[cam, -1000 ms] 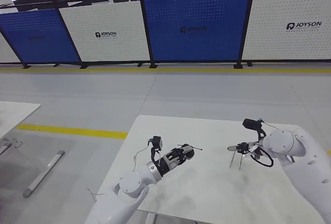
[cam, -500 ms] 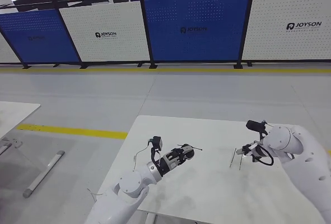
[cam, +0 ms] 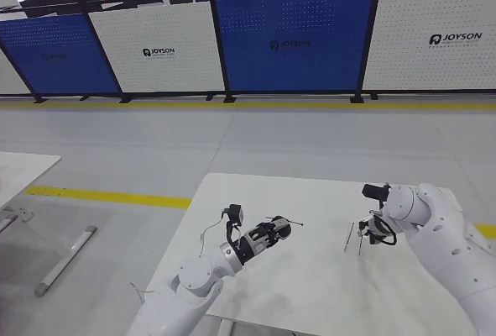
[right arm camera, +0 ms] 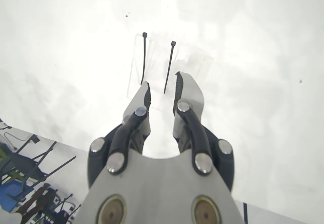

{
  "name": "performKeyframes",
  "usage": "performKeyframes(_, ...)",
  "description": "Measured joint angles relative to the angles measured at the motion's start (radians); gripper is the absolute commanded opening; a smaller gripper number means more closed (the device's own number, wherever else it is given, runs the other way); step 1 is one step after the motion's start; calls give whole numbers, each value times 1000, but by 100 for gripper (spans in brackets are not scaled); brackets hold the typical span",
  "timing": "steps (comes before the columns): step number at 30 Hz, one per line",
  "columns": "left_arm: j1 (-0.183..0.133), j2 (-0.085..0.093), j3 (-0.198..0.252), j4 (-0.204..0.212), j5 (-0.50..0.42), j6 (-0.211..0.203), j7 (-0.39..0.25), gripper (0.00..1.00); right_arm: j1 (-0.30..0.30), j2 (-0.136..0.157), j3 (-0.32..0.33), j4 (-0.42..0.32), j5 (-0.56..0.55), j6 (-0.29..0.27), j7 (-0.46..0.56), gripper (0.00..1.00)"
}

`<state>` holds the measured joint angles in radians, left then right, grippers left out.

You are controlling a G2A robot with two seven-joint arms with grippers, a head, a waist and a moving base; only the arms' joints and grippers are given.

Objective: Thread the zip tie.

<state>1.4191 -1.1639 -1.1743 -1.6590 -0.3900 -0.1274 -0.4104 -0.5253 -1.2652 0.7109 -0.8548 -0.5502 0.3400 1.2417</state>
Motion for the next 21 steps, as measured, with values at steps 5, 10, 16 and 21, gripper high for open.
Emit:
performKeyframes(5,0,0,0,0,0,0,0,0,22,-38,-19,74,-14,0,-29,25)
performKeyframes(10,0,0,0,0,0,0,0,0,38,-73,-32,136,-24,0,-47,27)
performKeyframes(16,0,0,0,0,0,0,0,0,53,-110,-47,198,-30,0,-47,26)
performKeyframes(21,0,0,0,0,0,0,0,0,64,-133,-53,245,-35,0,-55,26)
